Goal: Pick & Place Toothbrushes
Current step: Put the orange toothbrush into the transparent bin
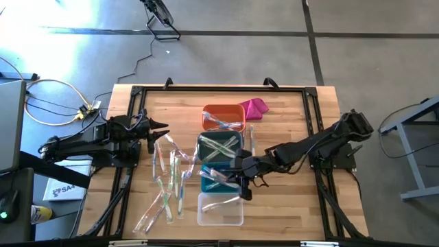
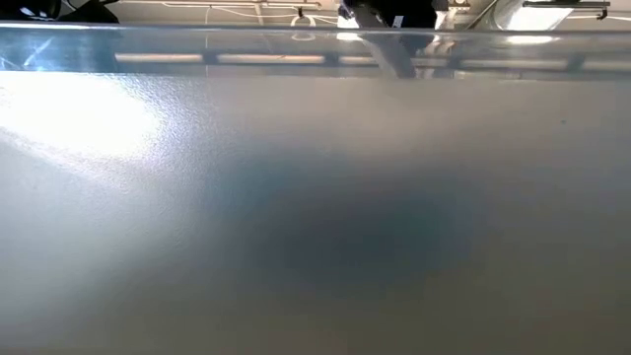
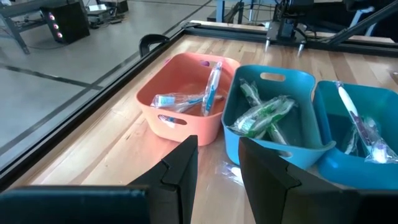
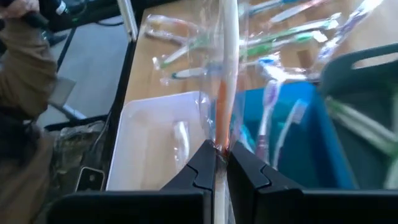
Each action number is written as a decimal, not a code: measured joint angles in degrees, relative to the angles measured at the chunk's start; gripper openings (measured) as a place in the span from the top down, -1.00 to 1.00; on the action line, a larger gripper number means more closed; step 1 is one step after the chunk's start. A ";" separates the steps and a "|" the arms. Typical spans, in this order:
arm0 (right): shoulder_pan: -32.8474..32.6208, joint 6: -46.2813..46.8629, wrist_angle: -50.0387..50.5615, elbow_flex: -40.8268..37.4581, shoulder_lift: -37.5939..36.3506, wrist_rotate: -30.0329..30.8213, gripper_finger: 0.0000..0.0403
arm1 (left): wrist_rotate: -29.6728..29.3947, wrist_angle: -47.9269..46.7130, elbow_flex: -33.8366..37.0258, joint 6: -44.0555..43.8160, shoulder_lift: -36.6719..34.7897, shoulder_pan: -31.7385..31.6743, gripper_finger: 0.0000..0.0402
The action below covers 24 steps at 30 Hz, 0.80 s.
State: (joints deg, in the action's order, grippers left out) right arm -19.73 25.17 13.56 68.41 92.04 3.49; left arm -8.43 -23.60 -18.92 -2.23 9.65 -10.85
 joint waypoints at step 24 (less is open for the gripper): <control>0.02 -5.49 11.38 16.82 14.48 -15.94 0.94 | 0.00 -0.41 0.00 -1.11 0.00 0.00 0.44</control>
State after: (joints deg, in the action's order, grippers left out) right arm -19.70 19.68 24.94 85.23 106.52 -12.45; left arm -8.43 -24.01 -18.92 -3.33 9.65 -10.85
